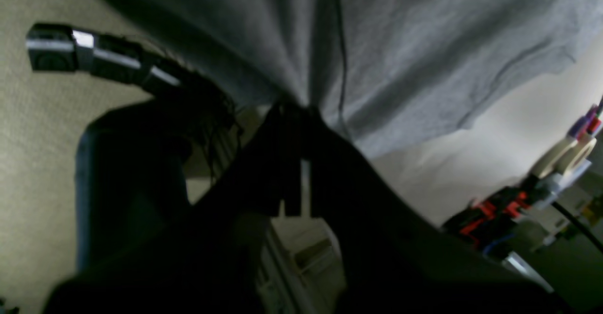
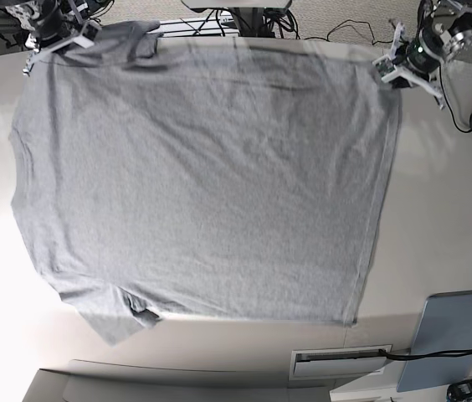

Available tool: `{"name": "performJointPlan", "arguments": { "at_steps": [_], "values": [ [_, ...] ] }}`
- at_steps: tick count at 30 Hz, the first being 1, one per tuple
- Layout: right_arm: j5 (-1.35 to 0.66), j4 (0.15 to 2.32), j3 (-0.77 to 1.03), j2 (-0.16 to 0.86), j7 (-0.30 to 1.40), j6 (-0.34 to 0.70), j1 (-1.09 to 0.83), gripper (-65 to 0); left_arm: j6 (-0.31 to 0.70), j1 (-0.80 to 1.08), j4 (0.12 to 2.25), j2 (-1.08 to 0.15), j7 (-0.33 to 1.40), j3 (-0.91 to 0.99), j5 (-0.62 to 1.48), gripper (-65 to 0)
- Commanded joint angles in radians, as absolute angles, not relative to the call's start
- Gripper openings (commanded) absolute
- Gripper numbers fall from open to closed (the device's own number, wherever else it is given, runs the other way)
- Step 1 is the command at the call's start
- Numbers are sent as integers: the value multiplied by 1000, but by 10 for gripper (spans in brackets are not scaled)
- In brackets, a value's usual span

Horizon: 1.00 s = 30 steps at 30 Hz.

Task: Fold the T-shirt properly
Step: 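Grasp the shirt's shoulder edge corners with both grippers, then lift and pull the grasped edge across the shirt with both grippers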

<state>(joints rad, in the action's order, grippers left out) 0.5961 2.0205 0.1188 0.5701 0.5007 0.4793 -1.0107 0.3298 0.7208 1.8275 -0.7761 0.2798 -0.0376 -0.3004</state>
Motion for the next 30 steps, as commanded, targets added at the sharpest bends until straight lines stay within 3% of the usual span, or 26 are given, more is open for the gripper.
{"name": "performJointPlan", "arguments": {
  "at_steps": [1,14,30],
  "values": [
    [598,2043,134,581,505,473,-1034,-650,373,756,1839,-787,307,-24,-282,-650],
    [633,2115,139,582,532,342,-1008,-650,413,861,1948,-779,306,205,-95,-650],
    [538,2067,139,579,511,344,-756,-650,412,644,1872,-601,278,205,-93,-650]
  ]
}}
